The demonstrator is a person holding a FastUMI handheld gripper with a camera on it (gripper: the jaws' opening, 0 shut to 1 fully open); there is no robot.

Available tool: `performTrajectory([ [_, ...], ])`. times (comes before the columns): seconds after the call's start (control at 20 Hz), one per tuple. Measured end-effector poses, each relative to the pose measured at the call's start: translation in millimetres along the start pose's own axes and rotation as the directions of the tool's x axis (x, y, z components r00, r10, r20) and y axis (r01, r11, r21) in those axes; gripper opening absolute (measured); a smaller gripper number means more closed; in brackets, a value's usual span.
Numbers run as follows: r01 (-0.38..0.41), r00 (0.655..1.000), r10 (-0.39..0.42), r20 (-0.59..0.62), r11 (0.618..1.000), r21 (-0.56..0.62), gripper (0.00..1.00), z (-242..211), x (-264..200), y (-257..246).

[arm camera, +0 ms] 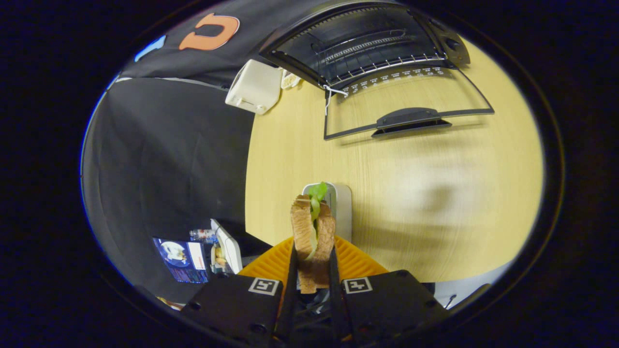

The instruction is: Open the toaster oven, put the food inside, and close the toaster oven door.

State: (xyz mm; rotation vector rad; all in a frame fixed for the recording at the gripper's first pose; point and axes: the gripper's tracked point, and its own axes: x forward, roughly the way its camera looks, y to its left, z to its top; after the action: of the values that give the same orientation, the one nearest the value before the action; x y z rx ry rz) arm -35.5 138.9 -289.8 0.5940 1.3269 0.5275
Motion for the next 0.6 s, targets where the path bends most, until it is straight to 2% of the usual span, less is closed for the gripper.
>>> performTrajectory([
  [0.15,-0.009,1.000,0.010,0.023,0.999,-0.046,0.35,3,-13,9],
  [0.3,-0.076,0.994,0.081,0.076,0.995,-0.066,0.35,16,-30,27],
  [0.6,-0.138,0.963,0.139,0.231,0.990,-0.020,0.35,66,-63,28],
])
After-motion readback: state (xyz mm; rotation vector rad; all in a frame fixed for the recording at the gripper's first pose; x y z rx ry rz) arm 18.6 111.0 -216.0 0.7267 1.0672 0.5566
